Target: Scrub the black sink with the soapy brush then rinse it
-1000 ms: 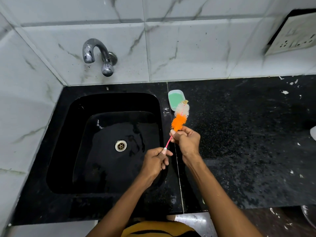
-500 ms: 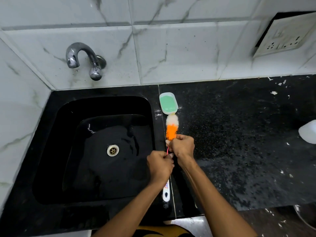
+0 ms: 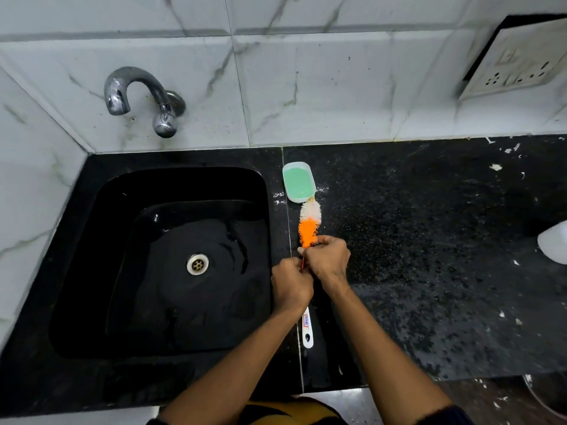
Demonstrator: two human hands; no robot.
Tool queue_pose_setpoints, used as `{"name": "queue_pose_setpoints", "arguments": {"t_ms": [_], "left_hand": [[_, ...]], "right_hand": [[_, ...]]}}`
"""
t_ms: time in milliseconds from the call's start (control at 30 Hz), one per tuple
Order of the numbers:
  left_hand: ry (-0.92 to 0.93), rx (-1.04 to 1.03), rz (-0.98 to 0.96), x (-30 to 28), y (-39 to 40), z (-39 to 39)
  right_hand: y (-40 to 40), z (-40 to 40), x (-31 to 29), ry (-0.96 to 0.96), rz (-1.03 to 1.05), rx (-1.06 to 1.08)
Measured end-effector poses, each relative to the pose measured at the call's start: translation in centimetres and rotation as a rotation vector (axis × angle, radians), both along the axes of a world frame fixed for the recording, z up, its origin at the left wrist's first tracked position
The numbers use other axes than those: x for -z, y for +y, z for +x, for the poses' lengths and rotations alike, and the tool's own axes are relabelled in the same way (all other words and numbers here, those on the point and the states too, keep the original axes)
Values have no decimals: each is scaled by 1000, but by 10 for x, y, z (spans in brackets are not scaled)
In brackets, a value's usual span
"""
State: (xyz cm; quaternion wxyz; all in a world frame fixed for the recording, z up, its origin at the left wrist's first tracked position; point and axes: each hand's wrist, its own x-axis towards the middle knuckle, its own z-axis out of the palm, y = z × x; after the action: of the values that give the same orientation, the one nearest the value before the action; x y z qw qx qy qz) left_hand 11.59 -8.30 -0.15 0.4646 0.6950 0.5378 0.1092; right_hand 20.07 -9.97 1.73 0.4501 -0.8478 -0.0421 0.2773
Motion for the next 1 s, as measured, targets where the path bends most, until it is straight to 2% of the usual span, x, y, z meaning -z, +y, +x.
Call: {"name": "queue_pose_setpoints", "arguments": {"t_ms": [200, 800, 1000], "left_hand": [[97, 52, 116, -5, 2, -1], [-24, 54, 104, -3, 7, -15], [-47, 120, 161, -3, 15, -30]], "right_hand": [[0, 3, 3, -60, -45, -71], [-9, -4, 7, -161, -99, -155], [-10, -15, 3, -378, -151, -211]]}}
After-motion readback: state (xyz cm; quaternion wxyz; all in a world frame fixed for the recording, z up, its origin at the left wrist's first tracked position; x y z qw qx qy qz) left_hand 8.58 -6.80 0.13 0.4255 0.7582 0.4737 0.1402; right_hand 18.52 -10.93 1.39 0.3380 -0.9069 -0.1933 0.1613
